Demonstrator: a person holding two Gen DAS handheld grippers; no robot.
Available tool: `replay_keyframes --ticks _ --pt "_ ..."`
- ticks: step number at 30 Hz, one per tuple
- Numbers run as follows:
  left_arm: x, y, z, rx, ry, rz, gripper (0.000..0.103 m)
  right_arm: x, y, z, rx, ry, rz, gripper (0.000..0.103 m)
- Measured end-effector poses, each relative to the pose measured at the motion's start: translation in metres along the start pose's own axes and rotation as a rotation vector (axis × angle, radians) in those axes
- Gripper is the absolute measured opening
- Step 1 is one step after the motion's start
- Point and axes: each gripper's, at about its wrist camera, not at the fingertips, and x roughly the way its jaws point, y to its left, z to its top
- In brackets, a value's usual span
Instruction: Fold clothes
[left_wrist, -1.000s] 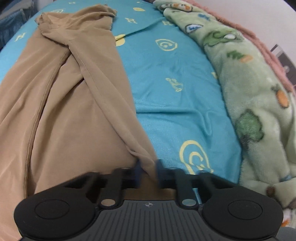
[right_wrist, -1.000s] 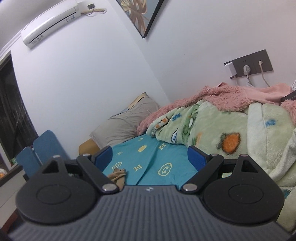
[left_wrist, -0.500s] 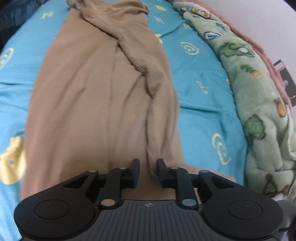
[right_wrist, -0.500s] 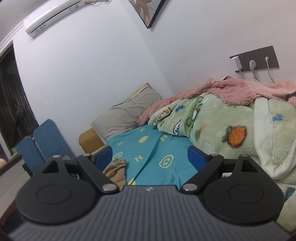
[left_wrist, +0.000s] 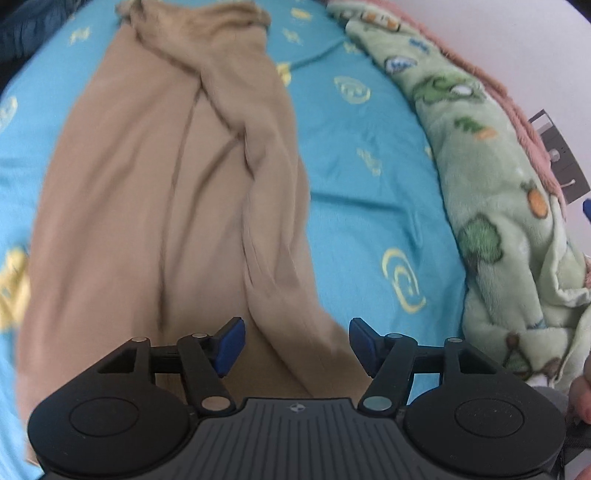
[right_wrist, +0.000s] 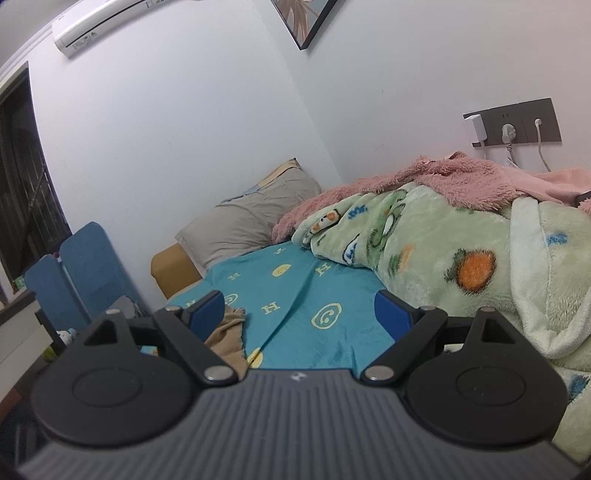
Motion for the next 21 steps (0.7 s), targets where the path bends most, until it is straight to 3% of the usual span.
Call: replay_keyframes --ticks 1,2,4,8,12,17,21 --pt "0.005 0.0 -0.003 -0.011 0.019 -0.007 0.054 0.001 0.0 0.0 -0.002 0.003 0.0 0.09" --pt "0.009 0.001 -0.006 -0.014 0.03 -0.009 0.034 0.002 0.001 -0.001 -0.004 0.006 -0.001 0.09" --pt "0.007 0.003 -0.012 0.0 0.02 -0.019 0.01 0.003 0.001 -0.002 -0.006 0.015 -0.004 0.09" --pt "-0.019 0.01 -0.012 0.008 -0.057 -0.033 0.006 0.008 0.003 -0.004 -0.02 0.05 0.016 0.09" --pt "-0.053 0.027 -0.014 -0.013 -0.087 -0.126 0.006 0.026 0.018 -0.015 -0.086 0.208 0.09 0.09" --pt "-0.069 0.066 -0.032 -0.066 -0.09 -0.087 0.006 0.047 0.046 -0.038 -0.212 0.393 0.18 0.089" --pt "-0.071 0.09 -0.043 -0.083 -0.069 -0.049 0.012 0.058 0.052 -0.053 -0.171 0.534 0.26 0.089"
